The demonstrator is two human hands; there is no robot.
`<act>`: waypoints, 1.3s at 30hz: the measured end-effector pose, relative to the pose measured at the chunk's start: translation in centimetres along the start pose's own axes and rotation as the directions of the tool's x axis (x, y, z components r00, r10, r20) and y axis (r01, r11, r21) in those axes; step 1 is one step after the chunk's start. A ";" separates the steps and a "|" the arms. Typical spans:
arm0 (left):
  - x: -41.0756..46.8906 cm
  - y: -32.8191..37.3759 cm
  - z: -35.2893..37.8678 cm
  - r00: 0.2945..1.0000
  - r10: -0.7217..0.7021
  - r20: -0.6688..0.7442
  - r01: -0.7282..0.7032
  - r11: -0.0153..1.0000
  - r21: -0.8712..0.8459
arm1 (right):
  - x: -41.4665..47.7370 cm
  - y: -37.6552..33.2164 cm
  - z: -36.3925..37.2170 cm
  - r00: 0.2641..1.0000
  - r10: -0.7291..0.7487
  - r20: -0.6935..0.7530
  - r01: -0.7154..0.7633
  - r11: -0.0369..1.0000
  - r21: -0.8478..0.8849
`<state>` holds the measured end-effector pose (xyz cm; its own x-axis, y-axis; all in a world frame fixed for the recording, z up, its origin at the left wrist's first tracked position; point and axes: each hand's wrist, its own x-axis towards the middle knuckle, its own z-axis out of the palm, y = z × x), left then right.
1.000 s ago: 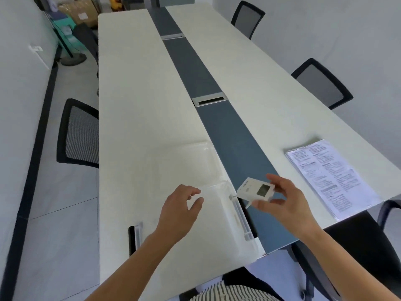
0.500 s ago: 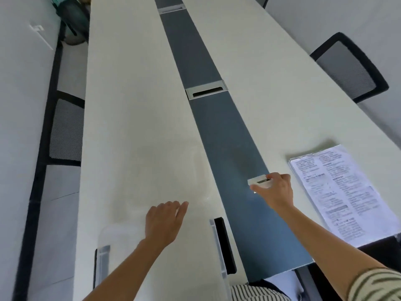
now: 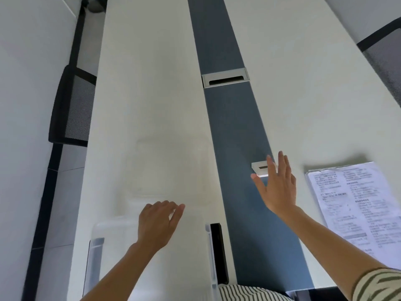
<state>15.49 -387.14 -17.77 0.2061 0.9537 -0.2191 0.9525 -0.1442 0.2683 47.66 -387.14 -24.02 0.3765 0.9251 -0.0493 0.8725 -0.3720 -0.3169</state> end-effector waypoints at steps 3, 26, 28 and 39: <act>0.3 -0.3 0.3 1.000 0.009 -0.023 -0.009 1.000 0.004 | -1.9 1.0 1.2 0.993 -0.086 0.086 0.097 0.987 -0.125; -0.3 -0.8 0.6 0.995 0.012 -0.097 -0.025 0.991 -0.132 | 3.9 -8.6 -0.4 0.932 -0.190 0.310 0.165 0.981 0.106; -0.9 -1.2 0.4 0.981 -0.024 -0.192 -0.016 0.979 -0.204 | 3.8 -11.3 1.1 0.884 -0.137 0.446 0.094 0.989 0.116; -11.0 -11.9 -1.0 0.769 -0.602 -0.215 0.589 0.798 -0.128 | 3.9 -13.0 4.2 0.853 0.096 0.513 -0.052 0.994 -0.098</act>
<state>1.60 -395.65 -17.58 -0.4636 0.8767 -0.1281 0.8525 0.4807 0.2054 36.45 -378.36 -24.05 0.2448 0.7928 -0.5581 0.8778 -0.4257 -0.2197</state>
